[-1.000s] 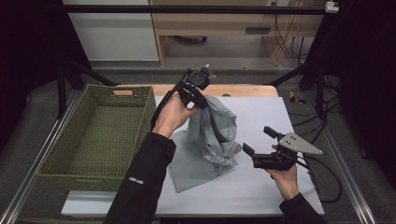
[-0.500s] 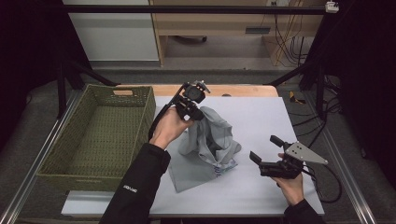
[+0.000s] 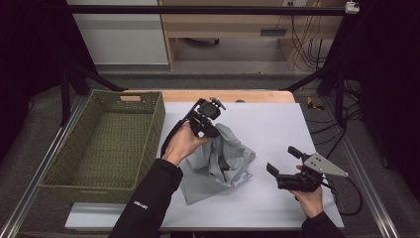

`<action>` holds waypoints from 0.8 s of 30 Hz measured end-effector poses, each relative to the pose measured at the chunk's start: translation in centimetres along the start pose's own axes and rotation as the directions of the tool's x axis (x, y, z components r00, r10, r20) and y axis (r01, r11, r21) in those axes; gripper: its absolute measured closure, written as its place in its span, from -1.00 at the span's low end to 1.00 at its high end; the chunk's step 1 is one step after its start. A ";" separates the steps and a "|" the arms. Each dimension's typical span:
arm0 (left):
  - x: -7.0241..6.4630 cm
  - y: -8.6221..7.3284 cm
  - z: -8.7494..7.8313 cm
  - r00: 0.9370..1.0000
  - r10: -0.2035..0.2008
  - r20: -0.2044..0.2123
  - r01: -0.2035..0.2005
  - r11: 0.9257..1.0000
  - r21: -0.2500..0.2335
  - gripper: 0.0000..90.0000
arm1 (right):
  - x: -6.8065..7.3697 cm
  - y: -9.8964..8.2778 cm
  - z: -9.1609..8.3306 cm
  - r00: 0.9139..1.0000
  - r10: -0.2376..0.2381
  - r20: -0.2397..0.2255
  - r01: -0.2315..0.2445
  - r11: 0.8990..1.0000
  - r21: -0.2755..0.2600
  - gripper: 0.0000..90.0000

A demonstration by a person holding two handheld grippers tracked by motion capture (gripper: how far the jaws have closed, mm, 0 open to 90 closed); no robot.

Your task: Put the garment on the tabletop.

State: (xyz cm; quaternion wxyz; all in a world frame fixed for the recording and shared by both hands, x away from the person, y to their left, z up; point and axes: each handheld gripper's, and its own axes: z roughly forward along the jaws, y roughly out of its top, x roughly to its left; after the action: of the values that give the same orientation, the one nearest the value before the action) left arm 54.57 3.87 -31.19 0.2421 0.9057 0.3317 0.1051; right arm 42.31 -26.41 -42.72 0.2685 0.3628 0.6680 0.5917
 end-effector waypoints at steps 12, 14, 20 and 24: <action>0.4 -1.1 -2.8 0.999 -0.031 0.008 0.032 0.987 -0.160 -0.58 | 0.0 0.0 0.1 1.000 0.000 -0.004 0.000 1.000 -0.006 -0.99; 0.6 -1.4 -3.4 0.999 -0.035 0.008 0.035 0.981 -0.189 -0.66 | 0.1 0.1 0.1 1.000 0.023 -0.002 -0.023 1.000 0.000 -0.99; 0.8 -3.0 -5.2 0.999 -0.039 -0.032 0.027 0.955 -0.295 -0.82 | 0.0 0.1 0.1 1.000 0.016 0.005 -0.016 1.000 -0.001 -0.99; 0.7 -4.4 -5.6 0.997 -0.064 -0.036 0.046 0.927 -0.373 -0.86 | -0.1 0.1 0.0 1.000 0.019 -0.001 -0.019 1.000 -0.004 -0.99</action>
State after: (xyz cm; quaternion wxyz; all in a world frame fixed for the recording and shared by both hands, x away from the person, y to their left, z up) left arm 50.72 9.28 -28.61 0.4040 0.8311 0.3369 0.1807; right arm 42.38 -26.45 -42.61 0.2632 0.3682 0.6636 0.5956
